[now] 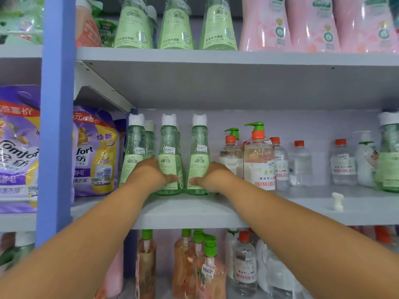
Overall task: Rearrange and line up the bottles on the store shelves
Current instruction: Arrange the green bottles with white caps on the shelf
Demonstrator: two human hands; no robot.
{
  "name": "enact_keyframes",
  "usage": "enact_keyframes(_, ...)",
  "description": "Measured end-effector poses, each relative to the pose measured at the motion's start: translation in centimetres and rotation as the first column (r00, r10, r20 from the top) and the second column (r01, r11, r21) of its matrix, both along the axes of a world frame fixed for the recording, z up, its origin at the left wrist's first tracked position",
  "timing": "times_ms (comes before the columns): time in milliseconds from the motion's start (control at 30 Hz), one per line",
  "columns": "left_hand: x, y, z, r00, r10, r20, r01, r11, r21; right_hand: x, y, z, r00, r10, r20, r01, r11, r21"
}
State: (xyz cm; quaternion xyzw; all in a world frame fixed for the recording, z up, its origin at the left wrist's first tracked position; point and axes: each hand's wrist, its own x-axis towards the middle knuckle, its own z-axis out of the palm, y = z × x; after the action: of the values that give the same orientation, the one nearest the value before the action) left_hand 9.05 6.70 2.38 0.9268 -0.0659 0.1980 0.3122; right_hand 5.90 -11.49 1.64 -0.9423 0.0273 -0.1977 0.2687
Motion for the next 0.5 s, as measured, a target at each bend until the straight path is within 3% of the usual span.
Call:
enact_keyframes(267, 0.1, -0.5, 0.0, 0.998, 0.054, -0.013, -0.053, 0.997, 0.047, -1.4, 0.2, -0.1, 1.000, -0.008, 0.024, 0.009, 0.999, -0.038)
enact_keyframes(367, -0.2, -0.7, -0.2, 0.999, 0.036, 0.010, -0.036, 0.999, 0.036, -4.2, -0.2, 0.4, 0.993, -0.001, 0.121, 0.011, 0.996, -0.083)
enact_keyframes(500, -0.4, -0.9, -0.3, 0.999, 0.025, 0.025, -0.026, 0.999, 0.033, -9.4, -3.2, 1.4, 0.956, 0.051, 0.289, -0.045, 0.999, -0.028)
